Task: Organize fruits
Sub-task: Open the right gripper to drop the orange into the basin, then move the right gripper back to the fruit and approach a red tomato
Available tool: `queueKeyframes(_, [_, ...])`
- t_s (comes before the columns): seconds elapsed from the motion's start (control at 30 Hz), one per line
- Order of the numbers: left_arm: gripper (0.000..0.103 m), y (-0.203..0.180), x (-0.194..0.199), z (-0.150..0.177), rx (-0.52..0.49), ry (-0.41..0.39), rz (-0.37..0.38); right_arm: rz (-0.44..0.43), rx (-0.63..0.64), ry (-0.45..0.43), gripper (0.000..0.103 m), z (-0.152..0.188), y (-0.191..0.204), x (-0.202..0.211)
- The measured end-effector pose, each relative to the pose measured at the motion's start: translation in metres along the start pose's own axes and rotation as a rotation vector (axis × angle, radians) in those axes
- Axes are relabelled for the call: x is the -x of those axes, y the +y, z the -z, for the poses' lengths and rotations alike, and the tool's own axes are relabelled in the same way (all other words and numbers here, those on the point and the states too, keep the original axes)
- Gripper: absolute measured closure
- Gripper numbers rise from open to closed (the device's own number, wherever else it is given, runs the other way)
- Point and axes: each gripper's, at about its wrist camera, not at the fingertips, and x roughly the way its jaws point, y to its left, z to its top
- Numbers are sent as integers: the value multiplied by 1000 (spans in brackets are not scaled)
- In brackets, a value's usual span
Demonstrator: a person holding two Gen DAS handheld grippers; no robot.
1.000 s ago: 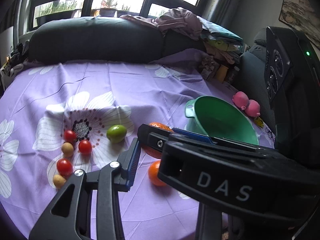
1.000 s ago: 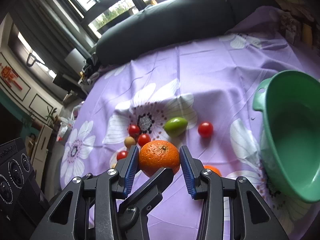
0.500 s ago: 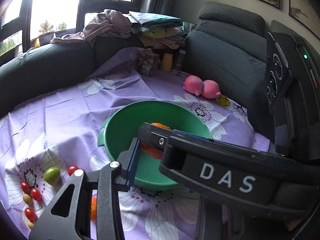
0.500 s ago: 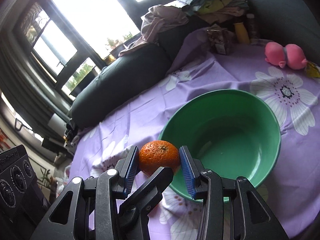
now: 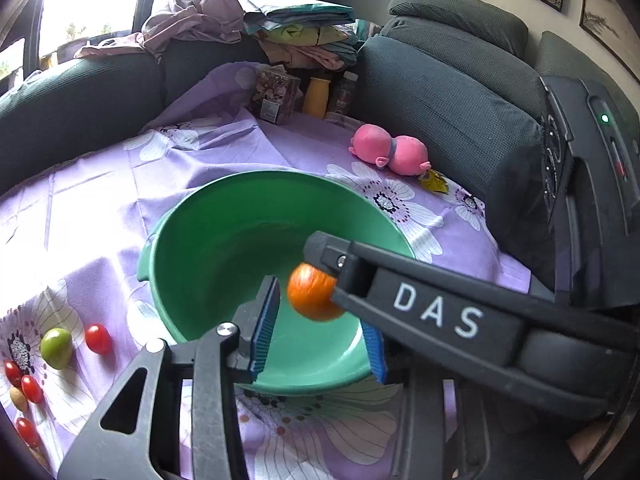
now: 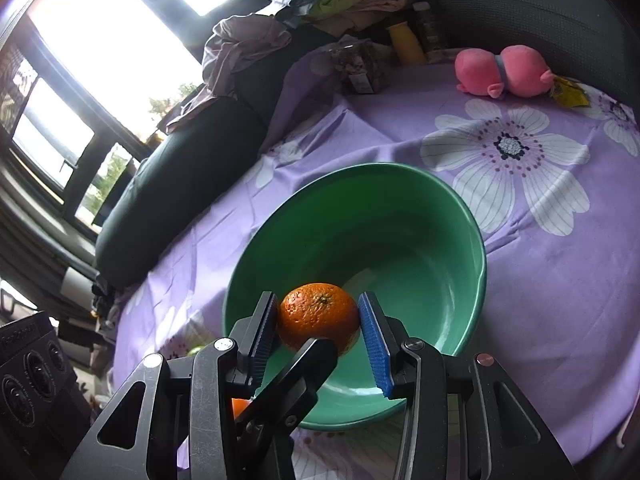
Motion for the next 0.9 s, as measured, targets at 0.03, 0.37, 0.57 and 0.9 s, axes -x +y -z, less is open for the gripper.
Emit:
queueKeyframes(0.03, [51,2,3,1,4,1,-24,19,11,-20,58,-1,1,1])
queueKeyframes(0.37, [32,63,64,24,218,-1,-268,113,146,-154,52,-1,25,-9])
queueKeyframes(0.57, [31,132,103,73,464,21,-496,234,285,-145,52,5,46,-38])
queueKeyframes(0.9, [30,209,140,127,735,48,-652,353,329,-123,52,14,54,-39])
